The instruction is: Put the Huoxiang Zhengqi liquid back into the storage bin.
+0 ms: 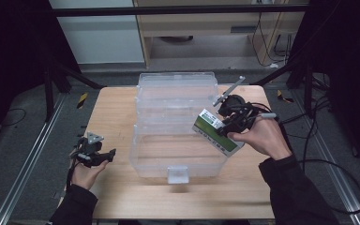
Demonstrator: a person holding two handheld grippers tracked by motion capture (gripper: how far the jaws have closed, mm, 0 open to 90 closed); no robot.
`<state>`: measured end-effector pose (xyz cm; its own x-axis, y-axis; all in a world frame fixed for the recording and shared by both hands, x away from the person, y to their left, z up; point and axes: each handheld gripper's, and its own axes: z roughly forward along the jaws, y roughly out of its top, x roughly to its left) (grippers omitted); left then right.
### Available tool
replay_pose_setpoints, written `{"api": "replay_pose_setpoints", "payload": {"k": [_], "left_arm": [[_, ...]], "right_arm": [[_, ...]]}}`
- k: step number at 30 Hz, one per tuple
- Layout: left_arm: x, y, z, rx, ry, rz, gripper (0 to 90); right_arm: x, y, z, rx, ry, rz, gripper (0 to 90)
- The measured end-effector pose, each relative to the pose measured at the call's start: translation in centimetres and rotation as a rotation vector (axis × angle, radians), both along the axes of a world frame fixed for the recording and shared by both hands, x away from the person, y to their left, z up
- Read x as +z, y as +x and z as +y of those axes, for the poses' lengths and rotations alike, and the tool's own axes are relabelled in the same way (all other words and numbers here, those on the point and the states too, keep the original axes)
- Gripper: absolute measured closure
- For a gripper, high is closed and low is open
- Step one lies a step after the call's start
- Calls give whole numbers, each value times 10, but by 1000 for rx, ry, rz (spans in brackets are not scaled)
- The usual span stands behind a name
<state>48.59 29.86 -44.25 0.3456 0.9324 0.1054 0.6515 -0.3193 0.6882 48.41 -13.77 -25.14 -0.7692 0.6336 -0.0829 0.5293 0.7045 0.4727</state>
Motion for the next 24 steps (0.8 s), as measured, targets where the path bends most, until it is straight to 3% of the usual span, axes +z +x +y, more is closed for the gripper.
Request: {"api": "replay_pose_setpoints", "payload": {"k": [9, 24], "left_arm": [[-1, 0, 1, 0, 0, 4, 384], [-5, 2, -1, -3, 5, 15, 384]], "right_arm": [[-8, 8, 12, 85, -20, 17, 645], [-18, 17, 26, 229, 11, 21, 644]]}}
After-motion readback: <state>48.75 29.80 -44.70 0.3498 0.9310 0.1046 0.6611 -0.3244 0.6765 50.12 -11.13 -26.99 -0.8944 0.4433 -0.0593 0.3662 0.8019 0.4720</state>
